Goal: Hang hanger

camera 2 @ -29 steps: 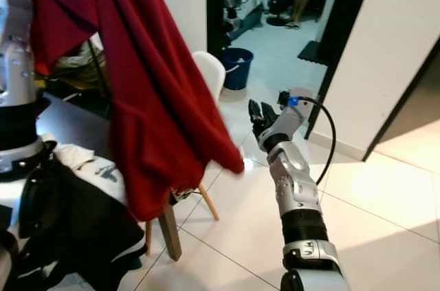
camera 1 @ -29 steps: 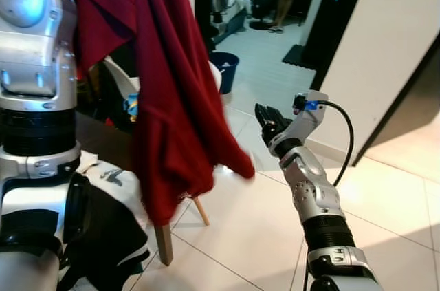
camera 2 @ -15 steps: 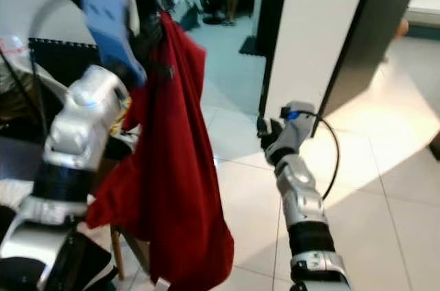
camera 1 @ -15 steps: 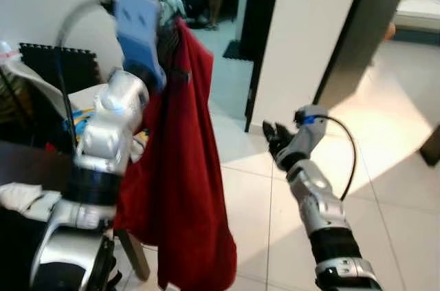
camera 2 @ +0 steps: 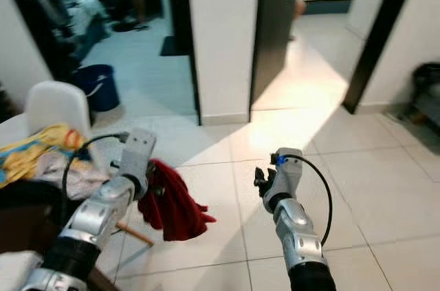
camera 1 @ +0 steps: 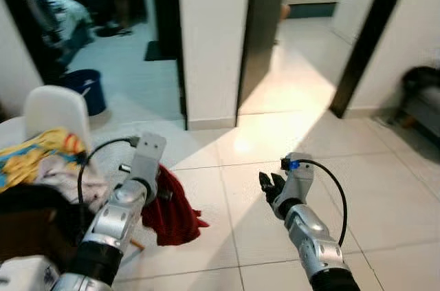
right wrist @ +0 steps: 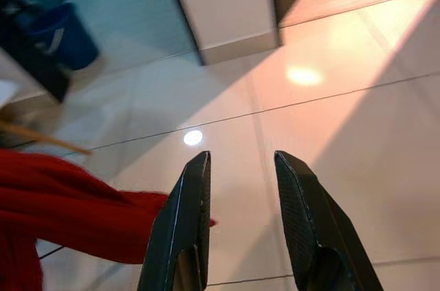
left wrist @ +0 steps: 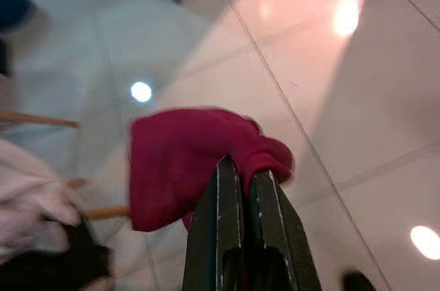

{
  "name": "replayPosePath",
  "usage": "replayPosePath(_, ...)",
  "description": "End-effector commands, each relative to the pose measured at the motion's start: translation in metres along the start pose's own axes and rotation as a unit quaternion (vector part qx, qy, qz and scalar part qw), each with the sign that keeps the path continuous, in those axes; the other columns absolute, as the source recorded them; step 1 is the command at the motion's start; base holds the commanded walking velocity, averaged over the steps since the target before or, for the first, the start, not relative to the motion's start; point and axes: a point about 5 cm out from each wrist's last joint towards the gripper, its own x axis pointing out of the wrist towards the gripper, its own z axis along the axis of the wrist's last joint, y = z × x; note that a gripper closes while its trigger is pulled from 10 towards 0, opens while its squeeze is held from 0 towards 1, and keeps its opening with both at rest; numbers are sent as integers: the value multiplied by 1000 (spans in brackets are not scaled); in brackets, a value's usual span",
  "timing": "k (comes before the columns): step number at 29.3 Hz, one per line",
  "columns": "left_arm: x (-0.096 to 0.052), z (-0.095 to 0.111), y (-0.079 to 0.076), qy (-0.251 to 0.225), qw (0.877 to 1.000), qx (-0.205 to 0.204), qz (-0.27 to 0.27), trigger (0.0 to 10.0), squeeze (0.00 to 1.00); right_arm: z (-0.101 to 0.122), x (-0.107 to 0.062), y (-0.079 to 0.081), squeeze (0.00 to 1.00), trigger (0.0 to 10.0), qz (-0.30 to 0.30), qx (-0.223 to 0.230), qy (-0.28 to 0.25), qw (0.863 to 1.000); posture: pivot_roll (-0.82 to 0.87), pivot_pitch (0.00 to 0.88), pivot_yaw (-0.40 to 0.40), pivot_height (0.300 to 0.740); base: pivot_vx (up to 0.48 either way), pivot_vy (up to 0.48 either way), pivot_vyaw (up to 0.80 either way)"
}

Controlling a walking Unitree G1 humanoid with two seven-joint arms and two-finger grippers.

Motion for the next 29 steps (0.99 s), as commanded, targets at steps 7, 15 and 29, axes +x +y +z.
replayPosePath(7,-8,-41,-7,70,993,-94,-5,10000,0,-15,-2,9,0,10000,22,-6,39,999,-1,0,-47,740,0,0,-800)
replayPosePath(15,-10,-28,8,13,993,-102,65,10000,0,-11,2,20,0,10000,35,-10,43,998,-33,0,-36,740,0,0,-800)
replayPosePath(29,-11,-19,8,-22,994,-86,66,10000,0,-16,1,12,0,10000,32,-14,59,998,-28,0,-30,740,0,0,-800)
